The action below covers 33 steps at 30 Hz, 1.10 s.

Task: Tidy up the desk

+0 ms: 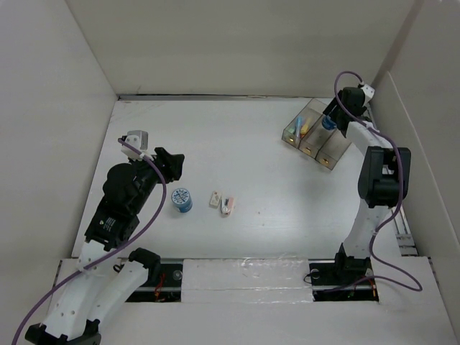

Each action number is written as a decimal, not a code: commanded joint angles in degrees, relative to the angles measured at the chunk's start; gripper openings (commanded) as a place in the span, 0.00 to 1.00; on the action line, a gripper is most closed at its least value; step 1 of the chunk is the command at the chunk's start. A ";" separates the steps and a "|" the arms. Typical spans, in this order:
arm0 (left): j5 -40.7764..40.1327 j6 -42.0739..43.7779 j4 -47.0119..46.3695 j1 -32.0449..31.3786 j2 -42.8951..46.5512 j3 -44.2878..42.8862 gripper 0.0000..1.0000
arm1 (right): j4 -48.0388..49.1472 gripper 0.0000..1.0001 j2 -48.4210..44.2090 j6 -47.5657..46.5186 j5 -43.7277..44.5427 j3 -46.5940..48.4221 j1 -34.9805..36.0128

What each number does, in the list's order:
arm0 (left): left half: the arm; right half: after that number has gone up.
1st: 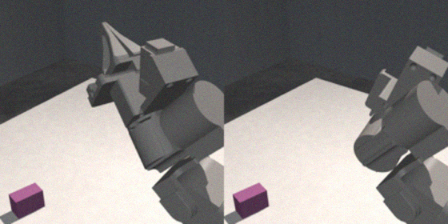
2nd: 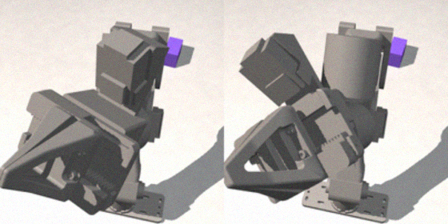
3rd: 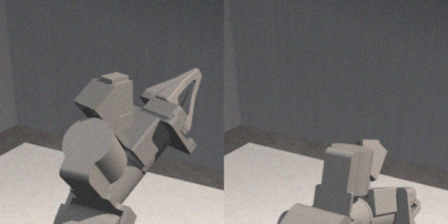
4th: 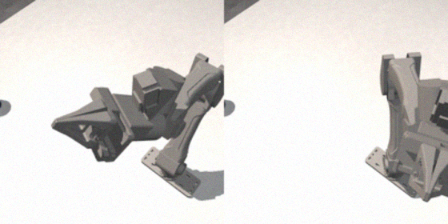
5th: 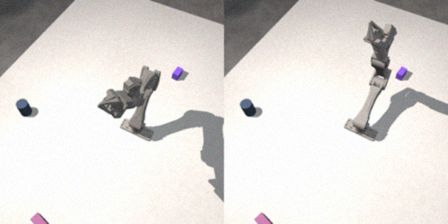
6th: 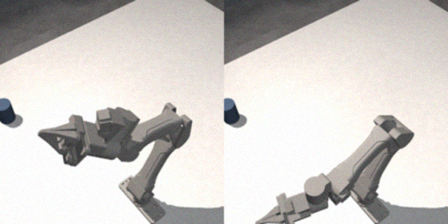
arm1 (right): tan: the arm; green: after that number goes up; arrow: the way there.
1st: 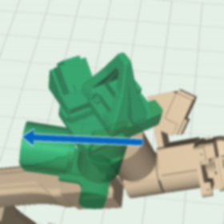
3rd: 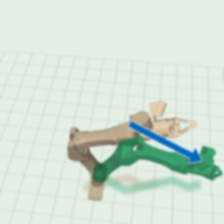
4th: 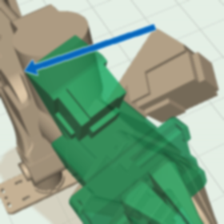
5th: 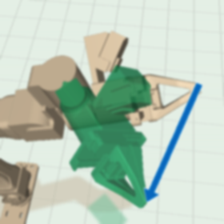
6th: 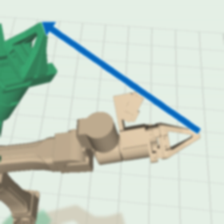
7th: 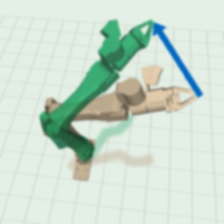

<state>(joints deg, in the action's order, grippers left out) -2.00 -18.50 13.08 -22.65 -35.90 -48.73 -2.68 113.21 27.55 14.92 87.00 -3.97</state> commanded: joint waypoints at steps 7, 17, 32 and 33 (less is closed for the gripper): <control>-0.29 0.13 -2.18 0.24 -0.40 -0.23 0.53 | 3.56 0.49 0.79 -1.54 1.43 3.97 0.19; -0.37 0.22 -2.01 0.24 -0.22 -0.23 0.53 | 0.40 0.93 -0.78 -2.41 2.57 6.60 1.85; -2.74 -0.22 -2.01 0.24 1.44 -0.14 0.36 | 17.44 0.11 -16.55 -7.85 -27.10 -14.40 28.61; -2.75 -0.22 -1.92 0.24 1.71 -0.14 0.34 | 16.75 0.26 -15.66 -8.82 -27.83 -14.23 31.27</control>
<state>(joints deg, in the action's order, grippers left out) -3.55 -18.52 13.10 -22.65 -35.33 -48.73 9.54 94.13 22.81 -0.91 75.33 19.86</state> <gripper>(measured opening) 0.352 0.216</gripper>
